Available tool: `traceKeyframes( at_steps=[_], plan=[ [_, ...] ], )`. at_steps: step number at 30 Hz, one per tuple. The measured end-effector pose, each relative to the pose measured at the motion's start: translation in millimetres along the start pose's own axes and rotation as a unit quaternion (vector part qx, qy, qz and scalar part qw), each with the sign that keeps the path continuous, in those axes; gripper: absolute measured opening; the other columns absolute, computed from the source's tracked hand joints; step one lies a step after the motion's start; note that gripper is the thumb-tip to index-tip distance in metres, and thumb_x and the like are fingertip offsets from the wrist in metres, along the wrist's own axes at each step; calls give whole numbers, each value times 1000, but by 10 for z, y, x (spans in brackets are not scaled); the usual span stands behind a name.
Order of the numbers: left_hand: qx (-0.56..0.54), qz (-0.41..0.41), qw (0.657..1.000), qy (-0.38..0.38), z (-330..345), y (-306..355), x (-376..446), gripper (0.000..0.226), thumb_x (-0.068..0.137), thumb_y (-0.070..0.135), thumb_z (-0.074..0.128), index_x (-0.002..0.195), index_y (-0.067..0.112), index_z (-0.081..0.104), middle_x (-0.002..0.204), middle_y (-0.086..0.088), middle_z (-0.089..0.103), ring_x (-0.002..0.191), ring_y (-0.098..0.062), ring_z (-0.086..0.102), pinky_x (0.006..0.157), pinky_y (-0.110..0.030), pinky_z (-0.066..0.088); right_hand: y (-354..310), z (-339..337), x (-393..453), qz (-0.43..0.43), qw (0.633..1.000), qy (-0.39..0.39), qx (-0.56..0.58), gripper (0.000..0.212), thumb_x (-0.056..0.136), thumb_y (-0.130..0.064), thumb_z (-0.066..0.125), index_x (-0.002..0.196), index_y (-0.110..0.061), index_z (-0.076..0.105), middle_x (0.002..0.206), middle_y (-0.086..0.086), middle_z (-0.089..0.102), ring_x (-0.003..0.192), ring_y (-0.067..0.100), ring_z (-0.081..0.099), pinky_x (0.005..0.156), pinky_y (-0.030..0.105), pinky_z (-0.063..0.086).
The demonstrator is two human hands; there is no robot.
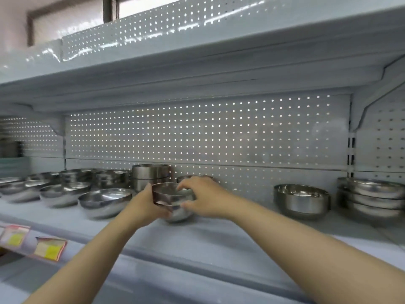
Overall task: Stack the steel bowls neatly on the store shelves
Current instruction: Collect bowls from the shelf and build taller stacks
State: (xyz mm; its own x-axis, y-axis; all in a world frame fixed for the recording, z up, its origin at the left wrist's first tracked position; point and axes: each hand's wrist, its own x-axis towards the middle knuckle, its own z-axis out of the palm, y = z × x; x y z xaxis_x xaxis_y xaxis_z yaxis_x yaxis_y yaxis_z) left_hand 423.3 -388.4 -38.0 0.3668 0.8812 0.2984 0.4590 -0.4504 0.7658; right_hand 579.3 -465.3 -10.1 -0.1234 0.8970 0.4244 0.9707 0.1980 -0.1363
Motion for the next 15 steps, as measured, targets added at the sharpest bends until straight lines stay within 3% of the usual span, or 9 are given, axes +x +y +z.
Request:
traceKeyframes(
  at_steps=[3, 8, 12, 15],
  plan=[
    [-47, -12, 999, -21, 49, -117, 111, 53, 59, 4, 82, 101, 14, 51, 86, 10, 69, 72, -6, 64, 63, -22, 47, 16, 144, 126, 29, 999, -35, -25, 30, 87, -30, 59, 114, -17, 61, 119, 8, 59, 111, 26, 52, 77, 27, 37],
    [-75, -1, 996, -43, 74, -228, 209, 52, 58, 3, 83, 103, 12, 57, 82, 6, 67, 70, -8, 64, 70, -24, 51, 133, 148, 96, 51, 997, -36, 36, 6, 91, -28, 58, 87, -24, 55, 92, -2, 52, 85, 17, 46, 70, 27, 33],
    [-73, 10, 995, -64, 116, -237, 246, 48, 58, 7, 85, 98, 15, 60, 79, 7, 68, 66, -3, 60, 62, -14, 46, 155, 77, 55, 42, 999, -6, -14, 10, 93, -30, 53, 92, -20, 57, 92, -1, 50, 92, 24, 52, 76, 33, 42],
    [-69, 10, 995, -72, 143, -214, 275, 46, 59, 8, 85, 97, 16, 61, 81, 6, 68, 67, -1, 60, 59, -11, 44, 169, 72, 29, 46, 997, -7, -64, 19, 94, -34, 49, 104, -19, 55, 106, 5, 54, 102, 28, 51, 82, 35, 42]
  ],
)
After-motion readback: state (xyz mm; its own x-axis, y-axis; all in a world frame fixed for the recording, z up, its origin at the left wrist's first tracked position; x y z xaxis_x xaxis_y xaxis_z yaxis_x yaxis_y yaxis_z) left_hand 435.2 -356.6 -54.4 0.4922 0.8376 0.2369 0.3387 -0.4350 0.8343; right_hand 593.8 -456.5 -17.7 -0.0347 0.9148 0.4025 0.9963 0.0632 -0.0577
